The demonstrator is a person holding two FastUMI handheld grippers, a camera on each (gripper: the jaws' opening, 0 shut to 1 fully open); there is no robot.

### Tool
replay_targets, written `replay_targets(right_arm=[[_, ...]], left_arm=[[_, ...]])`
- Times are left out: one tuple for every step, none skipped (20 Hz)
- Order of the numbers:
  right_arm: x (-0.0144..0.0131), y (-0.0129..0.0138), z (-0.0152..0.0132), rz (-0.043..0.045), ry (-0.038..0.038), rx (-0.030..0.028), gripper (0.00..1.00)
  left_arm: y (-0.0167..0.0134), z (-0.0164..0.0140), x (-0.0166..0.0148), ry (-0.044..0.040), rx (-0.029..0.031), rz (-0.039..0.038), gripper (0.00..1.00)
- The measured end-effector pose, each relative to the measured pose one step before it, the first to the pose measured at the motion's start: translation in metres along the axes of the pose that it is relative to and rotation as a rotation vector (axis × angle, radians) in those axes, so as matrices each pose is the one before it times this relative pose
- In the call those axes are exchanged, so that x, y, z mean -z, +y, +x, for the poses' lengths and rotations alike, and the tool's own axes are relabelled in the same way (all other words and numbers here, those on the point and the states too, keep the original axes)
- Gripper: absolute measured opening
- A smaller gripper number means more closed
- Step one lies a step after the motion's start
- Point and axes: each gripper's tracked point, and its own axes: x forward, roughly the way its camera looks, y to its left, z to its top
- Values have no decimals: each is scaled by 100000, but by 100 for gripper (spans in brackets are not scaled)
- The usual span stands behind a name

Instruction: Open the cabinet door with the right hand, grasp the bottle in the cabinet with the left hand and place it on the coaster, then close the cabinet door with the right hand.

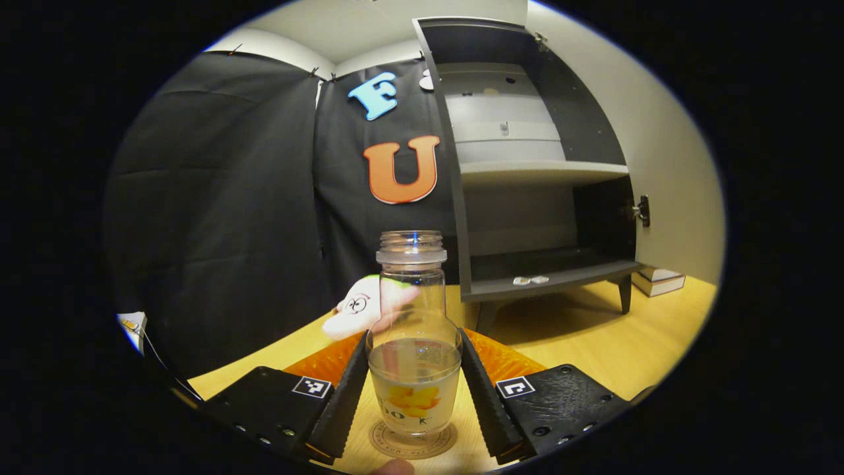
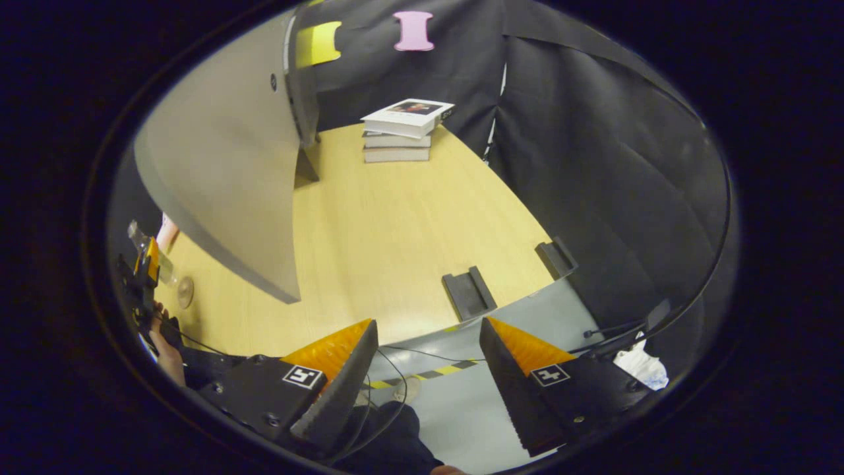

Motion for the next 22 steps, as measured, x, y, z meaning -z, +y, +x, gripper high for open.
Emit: replay_targets(right_arm=[[-38, 172, -258, 135, 143, 227, 100], [-219, 280, -223, 258, -126, 64, 99], [-233, 360, -260, -831, -371, 12, 99], [-337, 178, -73, -2191, -977, 803, 99], [-380, 166, -166, -2117, -1264, 821, 99], [-112, 256, 1, -232, -13, 435, 95], [41, 469, -39, 1599, 565, -987, 99], [-26, 439, 121, 1915, 119, -1453, 99], [76, 162, 44, 440, 309, -79, 99], [207, -88, 65, -1027, 472, 686, 99], [196, -25, 21, -1775, 437, 839, 100], [40, 310, 47, -1347, -202, -155, 100], [8, 397, 69, -725, -313, -764, 100], [122, 202, 139, -421, 58, -445, 99], [186, 262, 29, -23, 223, -630, 99], [129, 279, 84, -90, 359, -687, 99], [190, 60, 74, -344, 412, -191, 99], [159, -32, 131, -135, 333, -112, 96], [153, 60, 44, 167, 321, -376, 96], [98, 0, 69, 383, 140, -367, 100], [45, -8, -64, 421, 114, -365, 100], [79, 28, 13, 298, -12, -490, 100]], left_arm=[[120, -184, 763, 1801, 129, -433, 76], [391, -183, 365, 917, -605, -565, 76], [98, 13, 169, -101, 402, -1736, 76], [172, -121, 212, -234, 176, -1205, 76], [275, 110, 529, 404, -259, -1128, 76], [356, -37, 129, -650, -389, -1421, 76], [124, -8, -224, -1523, 430, -1456, 76], [48, -110, 140, 249, 134, -253, 76], [94, 105, -184, -941, -318, 465, 76], [13, -59, 499, 2339, -50, -1055, 77], [-223, -34, 404, 2460, 619, -2423, 80], [-300, 124, -14, 551, 1020, -1652, 84], [-212, -51, -239, -928, 859, 52, 88], [-165, -18, -464, -1931, 1200, 926, 95], [-274, 5, -502, -2026, 1544, 1087, 96], [-203, 166, -249, -1682, 791, 1213, 95], [-250, 201, -45, -520, 947, 694, 96], [-74, 58, -64, -242, 120, 417, 95], [18, 51, -51, -365, -69, 98, 96], [55, 3, -65, -58, -164, 285, 95], [111, 80, -7, -61, -285, 188, 96], [54, -59, -56, -117, -282, 83, 96]])
